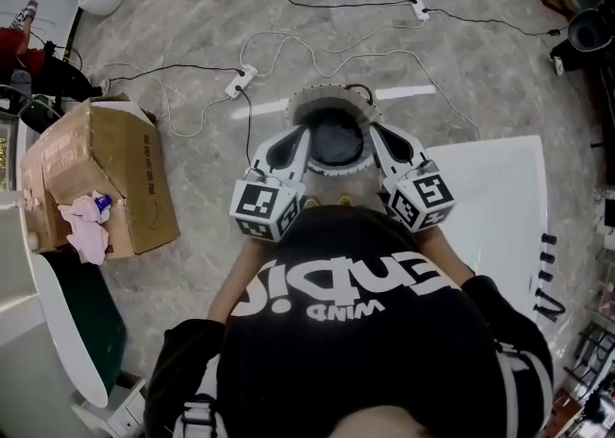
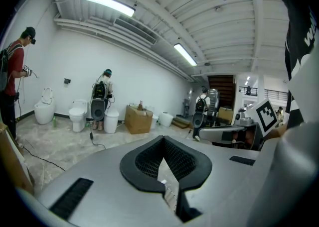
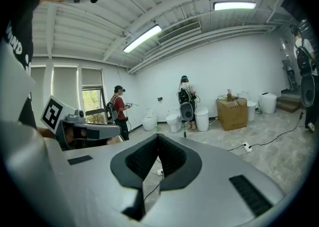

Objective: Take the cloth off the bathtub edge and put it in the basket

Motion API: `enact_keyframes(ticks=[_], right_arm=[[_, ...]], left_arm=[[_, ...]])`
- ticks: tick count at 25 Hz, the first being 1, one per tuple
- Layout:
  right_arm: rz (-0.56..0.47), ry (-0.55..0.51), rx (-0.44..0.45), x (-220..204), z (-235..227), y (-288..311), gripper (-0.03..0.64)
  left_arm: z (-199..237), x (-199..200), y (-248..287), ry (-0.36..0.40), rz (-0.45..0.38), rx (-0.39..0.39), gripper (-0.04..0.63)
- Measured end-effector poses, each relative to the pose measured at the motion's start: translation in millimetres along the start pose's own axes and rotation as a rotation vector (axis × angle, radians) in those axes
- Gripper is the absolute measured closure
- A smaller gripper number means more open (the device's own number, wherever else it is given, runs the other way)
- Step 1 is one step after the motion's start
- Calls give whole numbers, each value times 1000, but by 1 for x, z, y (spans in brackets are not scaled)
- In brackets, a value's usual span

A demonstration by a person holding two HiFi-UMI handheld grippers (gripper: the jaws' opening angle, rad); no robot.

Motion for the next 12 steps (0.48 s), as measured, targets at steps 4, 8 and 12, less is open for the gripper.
enact_keyframes(ticks=[4,8,12], right_arm=[[6,-9,8,-1,1,1,603],[6,-9,8,-1,1,2,603],[5,-12,9,-1,0,2,603]], left_arm=[[0,-1,0,-1,5,8,584],[1,-2,0,-2,7,11,584],[1,-2,0,-5,7,13,584]])
Point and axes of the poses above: the fingertips, and each gripper's own axes: y forward along the fingers, z to its left, x out of its top, the point moved 2 cm from there along -y, backward along the fingers, and after that the axes turned 1 degree about -y, right-handed, at the moved point
